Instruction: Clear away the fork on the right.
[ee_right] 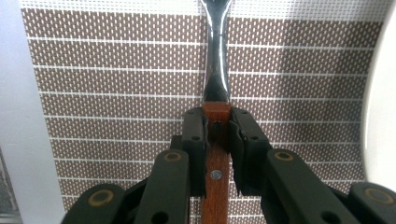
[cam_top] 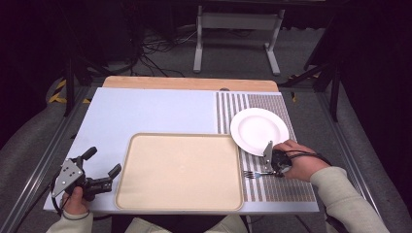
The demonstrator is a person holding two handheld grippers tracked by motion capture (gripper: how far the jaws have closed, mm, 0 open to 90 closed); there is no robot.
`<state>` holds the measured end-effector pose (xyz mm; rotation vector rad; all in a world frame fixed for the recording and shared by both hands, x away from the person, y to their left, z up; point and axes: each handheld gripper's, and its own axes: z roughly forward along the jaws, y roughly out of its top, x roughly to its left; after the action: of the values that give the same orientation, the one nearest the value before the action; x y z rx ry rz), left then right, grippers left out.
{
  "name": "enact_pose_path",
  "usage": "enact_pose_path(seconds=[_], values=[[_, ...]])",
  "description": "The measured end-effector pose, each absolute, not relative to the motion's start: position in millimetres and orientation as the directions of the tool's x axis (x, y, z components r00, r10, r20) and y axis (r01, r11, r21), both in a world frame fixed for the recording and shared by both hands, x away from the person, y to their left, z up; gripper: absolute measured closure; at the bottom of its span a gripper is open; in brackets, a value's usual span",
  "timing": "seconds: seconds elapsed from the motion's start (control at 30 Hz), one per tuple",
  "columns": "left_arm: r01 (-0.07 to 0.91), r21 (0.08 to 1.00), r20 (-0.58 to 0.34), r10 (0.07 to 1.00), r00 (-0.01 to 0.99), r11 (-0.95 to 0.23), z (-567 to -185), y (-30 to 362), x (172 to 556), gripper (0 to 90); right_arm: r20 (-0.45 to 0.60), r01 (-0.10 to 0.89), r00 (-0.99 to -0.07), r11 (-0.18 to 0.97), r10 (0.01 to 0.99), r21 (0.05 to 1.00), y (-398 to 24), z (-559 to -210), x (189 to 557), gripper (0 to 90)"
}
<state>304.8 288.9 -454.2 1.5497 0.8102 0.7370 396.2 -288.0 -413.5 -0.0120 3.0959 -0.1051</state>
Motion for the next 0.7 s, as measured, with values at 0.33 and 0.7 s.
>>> enact_pose_path(seconds=[0.33,0.7], values=[[0.095,0.992,0.011,0.828,0.561,-0.078,-454.5,289.2,305.1,0.0,-0.043,-0.012,-0.999,0.996,-0.016,-0.085,-286.1,-413.2,396.5,77.5],[0.096,0.992,0.011,0.829,0.560,-0.077,-454.3,288.4,305.1,0.0,-0.041,0.016,-0.999,0.998,0.014,-0.064,-288.6,-399.4,393.0,77.6]])
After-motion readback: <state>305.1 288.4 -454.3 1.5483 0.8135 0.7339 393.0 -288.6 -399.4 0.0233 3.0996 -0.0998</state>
